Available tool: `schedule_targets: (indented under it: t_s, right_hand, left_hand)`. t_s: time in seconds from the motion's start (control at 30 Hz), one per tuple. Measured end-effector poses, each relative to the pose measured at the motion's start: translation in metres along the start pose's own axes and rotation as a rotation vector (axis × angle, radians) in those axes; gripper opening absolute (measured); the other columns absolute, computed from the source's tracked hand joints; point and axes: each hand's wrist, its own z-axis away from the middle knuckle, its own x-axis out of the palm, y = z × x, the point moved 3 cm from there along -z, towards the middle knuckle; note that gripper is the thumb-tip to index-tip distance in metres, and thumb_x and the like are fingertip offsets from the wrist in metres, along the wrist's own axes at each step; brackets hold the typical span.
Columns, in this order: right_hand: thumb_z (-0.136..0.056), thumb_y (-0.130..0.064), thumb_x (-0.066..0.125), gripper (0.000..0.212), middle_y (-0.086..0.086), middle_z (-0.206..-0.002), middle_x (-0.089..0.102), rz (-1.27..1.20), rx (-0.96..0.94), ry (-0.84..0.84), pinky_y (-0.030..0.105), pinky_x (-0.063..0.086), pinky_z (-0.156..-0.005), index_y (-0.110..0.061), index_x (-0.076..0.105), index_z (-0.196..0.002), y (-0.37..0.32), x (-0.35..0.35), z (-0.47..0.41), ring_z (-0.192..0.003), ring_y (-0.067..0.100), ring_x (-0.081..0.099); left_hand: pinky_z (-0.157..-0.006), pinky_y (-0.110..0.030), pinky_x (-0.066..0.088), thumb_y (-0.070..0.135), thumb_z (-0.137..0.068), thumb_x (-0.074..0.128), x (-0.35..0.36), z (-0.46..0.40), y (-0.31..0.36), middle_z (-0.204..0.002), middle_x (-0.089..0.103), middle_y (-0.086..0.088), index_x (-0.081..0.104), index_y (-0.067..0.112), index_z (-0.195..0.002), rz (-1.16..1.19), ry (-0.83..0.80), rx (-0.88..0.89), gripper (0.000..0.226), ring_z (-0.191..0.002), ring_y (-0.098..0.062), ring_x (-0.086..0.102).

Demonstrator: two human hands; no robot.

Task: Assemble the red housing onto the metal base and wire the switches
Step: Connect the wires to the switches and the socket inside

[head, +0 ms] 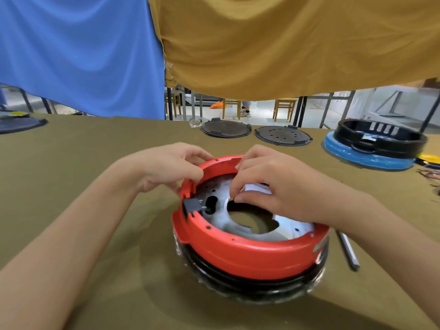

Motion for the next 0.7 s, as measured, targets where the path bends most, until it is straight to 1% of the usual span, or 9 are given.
schedule_targets:
  t_s: [0.1,0.13,0.2,0.27,0.33,0.43,0.47,0.6,0.7]
  right_hand:
    - [-0.09,-0.031,0.069,0.009,-0.017,-0.085,0.065,-0.03,-0.014,0.039,0.023,0.038,-0.09,-0.029,0.076,-0.096,-0.001,-0.006,-0.005,-0.108,0.003,0.045]
    - [-0.089,-0.032,0.069,0.009,-0.018,-0.085,0.063,-0.044,-0.006,0.022,0.021,0.039,-0.086,-0.03,0.075,-0.096,0.0,-0.006,-0.008,-0.102,-0.002,0.046]
    - [-0.089,-0.031,0.069,0.008,-0.019,-0.083,0.061,-0.076,0.017,-0.022,0.014,0.04,-0.076,-0.032,0.074,-0.095,0.0,-0.004,-0.016,-0.09,-0.006,0.052]
    - [-0.09,-0.029,0.069,0.007,-0.02,-0.08,0.064,-0.1,0.038,-0.054,0.011,0.041,-0.072,-0.031,0.075,-0.093,-0.001,0.002,-0.023,-0.08,-0.005,0.057]
    - [-0.09,-0.027,0.068,0.008,-0.018,-0.084,0.069,-0.101,0.051,-0.084,0.013,0.043,-0.073,-0.03,0.075,-0.092,-0.002,0.01,-0.028,-0.08,-0.002,0.06]
    - [-0.09,-0.024,0.067,0.009,-0.017,-0.083,0.069,-0.134,0.077,-0.071,0.009,0.042,-0.073,-0.028,0.076,-0.091,0.001,0.015,-0.031,-0.082,-0.002,0.06]
    - [-0.09,-0.024,0.068,0.009,-0.017,-0.08,0.068,-0.154,0.087,-0.056,0.007,0.041,-0.073,-0.027,0.076,-0.09,0.002,0.015,-0.031,-0.083,-0.003,0.06]
    - [-0.089,-0.025,0.068,0.008,-0.014,-0.08,0.071,-0.186,0.097,-0.065,0.015,0.045,-0.073,-0.028,0.075,-0.087,0.004,0.019,-0.031,-0.079,0.001,0.062]
    - [-0.09,-0.027,0.068,0.009,-0.015,-0.081,0.071,-0.187,0.098,-0.081,0.017,0.046,-0.073,-0.031,0.074,-0.086,0.002,0.022,-0.032,-0.079,-0.001,0.063]
  left_hand:
    - [-0.067,-0.031,0.055,-0.004,-0.089,0.061,-0.003,-0.006,-0.005,-0.111,0.073,0.001,0.062,0.018,-0.12,0.128,0.064,0.051,0.038,-0.083,-0.011,0.07]
    - [-0.071,-0.034,0.055,-0.003,-0.089,0.063,-0.002,-0.008,-0.007,-0.111,0.073,-0.001,0.063,0.016,-0.119,0.162,0.077,0.07,0.035,-0.086,-0.014,0.07]
    - [-0.082,-0.037,0.055,0.001,-0.091,0.064,0.002,-0.012,-0.011,-0.112,0.073,-0.003,0.063,0.014,-0.119,0.205,0.09,0.105,0.031,-0.094,-0.019,0.069]
    - [-0.085,-0.032,0.055,0.005,-0.094,0.06,0.006,-0.015,-0.013,-0.115,0.072,-0.001,0.061,0.015,-0.122,0.219,0.056,0.132,0.029,-0.1,-0.017,0.068]
    - [-0.085,-0.028,0.053,0.005,-0.096,0.054,0.012,-0.017,-0.015,-0.121,0.069,0.001,0.059,0.02,-0.127,0.227,-0.011,0.135,0.034,-0.106,-0.014,0.067]
    - [-0.097,-0.038,0.051,0.006,-0.095,0.047,0.021,-0.022,-0.02,-0.125,0.066,-0.002,0.057,0.029,-0.13,0.257,-0.042,0.11,0.043,-0.114,-0.022,0.064]
    - [-0.097,-0.038,0.05,0.007,-0.094,0.047,0.024,-0.024,-0.021,-0.124,0.067,-0.002,0.058,0.029,-0.13,0.271,-0.034,0.122,0.044,-0.114,-0.023,0.064]
    - [-0.086,-0.028,0.05,0.005,-0.093,0.047,0.03,-0.03,-0.023,-0.118,0.071,-0.001,0.062,0.024,-0.128,0.409,-0.012,0.166,0.043,-0.106,-0.016,0.067]
    - [-0.081,-0.023,0.049,0.003,-0.091,0.047,0.032,-0.03,-0.024,-0.118,0.071,-0.002,0.063,0.021,-0.127,0.454,0.011,0.182,0.044,-0.104,-0.015,0.067]
